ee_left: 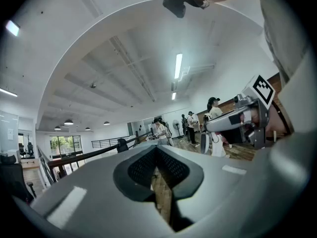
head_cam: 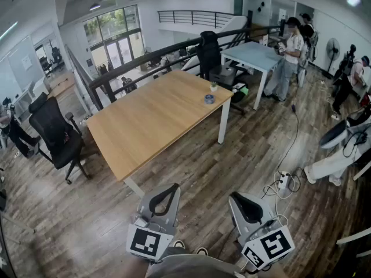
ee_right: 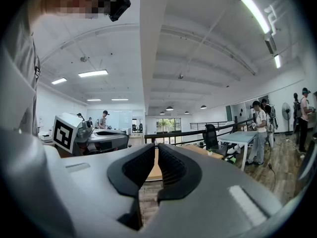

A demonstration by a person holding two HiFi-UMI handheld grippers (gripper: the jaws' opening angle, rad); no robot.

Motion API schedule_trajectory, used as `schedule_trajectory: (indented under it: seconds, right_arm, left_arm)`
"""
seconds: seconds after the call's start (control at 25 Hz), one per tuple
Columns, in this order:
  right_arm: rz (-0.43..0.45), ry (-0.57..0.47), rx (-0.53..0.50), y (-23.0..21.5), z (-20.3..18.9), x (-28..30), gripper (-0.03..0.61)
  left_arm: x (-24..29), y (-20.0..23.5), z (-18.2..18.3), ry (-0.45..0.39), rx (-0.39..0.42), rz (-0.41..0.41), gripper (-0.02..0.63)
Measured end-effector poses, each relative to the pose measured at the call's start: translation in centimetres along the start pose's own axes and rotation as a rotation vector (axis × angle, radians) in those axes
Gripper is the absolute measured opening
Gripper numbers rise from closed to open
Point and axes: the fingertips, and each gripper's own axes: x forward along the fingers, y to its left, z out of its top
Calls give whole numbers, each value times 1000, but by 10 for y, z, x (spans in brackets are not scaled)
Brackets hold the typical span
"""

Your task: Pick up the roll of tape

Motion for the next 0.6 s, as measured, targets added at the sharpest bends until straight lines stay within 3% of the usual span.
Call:
schedule_trajectory:
  seconds: [0.24, 0.6]
  right_arm:
    - [-35, -50, 52, -14, 5, -5, 33]
    - [-34, -21, 15, -27, -1, -10, 34]
  left_arm:
    - [8, -8, -2, 7, -6, -18, 2]
    - [20, -18, 1, 9, -12, -25, 2]
